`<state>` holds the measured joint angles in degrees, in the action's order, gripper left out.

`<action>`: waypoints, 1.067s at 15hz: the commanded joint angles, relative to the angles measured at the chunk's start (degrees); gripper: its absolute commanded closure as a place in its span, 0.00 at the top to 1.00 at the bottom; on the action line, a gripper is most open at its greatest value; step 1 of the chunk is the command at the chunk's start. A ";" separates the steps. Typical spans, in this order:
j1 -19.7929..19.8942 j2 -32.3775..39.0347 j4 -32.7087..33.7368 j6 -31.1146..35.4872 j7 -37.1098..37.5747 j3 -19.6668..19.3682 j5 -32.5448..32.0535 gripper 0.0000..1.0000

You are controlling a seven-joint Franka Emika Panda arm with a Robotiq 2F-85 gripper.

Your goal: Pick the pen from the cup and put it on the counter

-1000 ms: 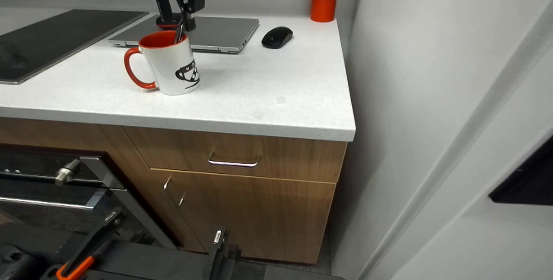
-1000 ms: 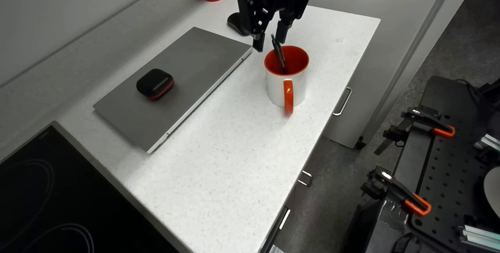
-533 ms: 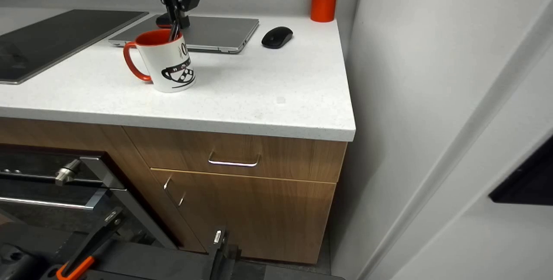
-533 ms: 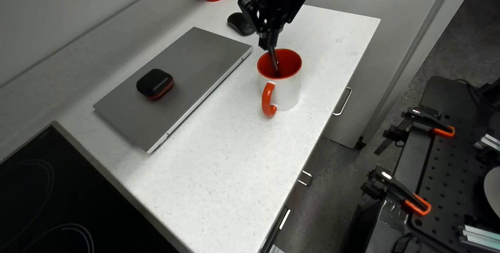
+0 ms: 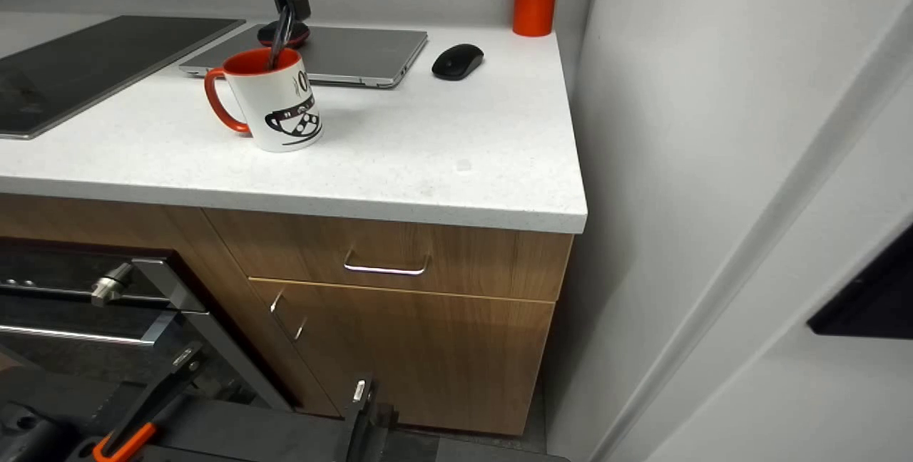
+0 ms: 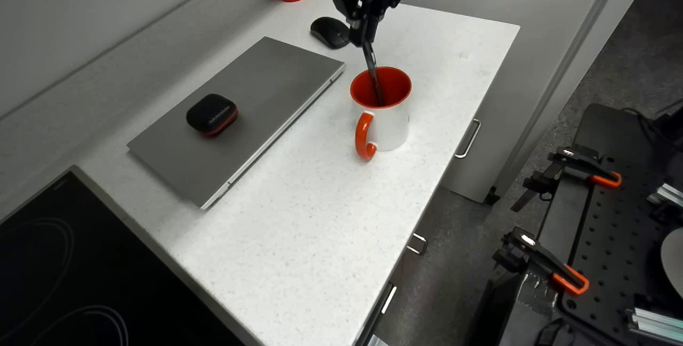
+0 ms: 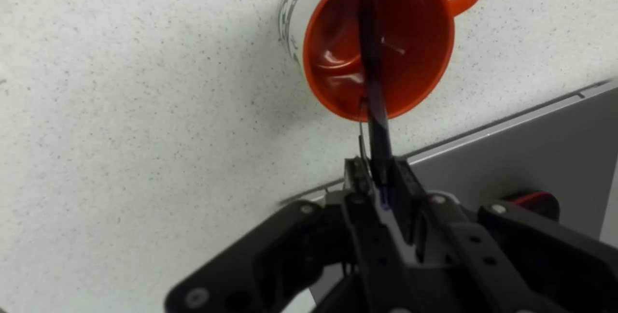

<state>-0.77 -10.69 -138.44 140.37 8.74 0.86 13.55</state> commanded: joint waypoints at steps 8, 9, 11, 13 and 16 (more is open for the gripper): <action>6.84 -6.65 8.17 -20.65 3.00 -1.41 -14.79 0.04; 7.82 -4.55 8.69 -19.80 5.29 -0.73 -17.42 0.04; 8.19 -0.03 9.80 -18.74 7.90 -0.40 -20.73 0.04; 7.65 5.32 10.93 -16.84 10.78 -0.47 -22.80 0.04; 6.91 12.00 12.99 -13.02 16.73 -1.17 -26.48 0.04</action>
<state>6.43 -5.89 -129.88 125.03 19.54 -0.20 -8.96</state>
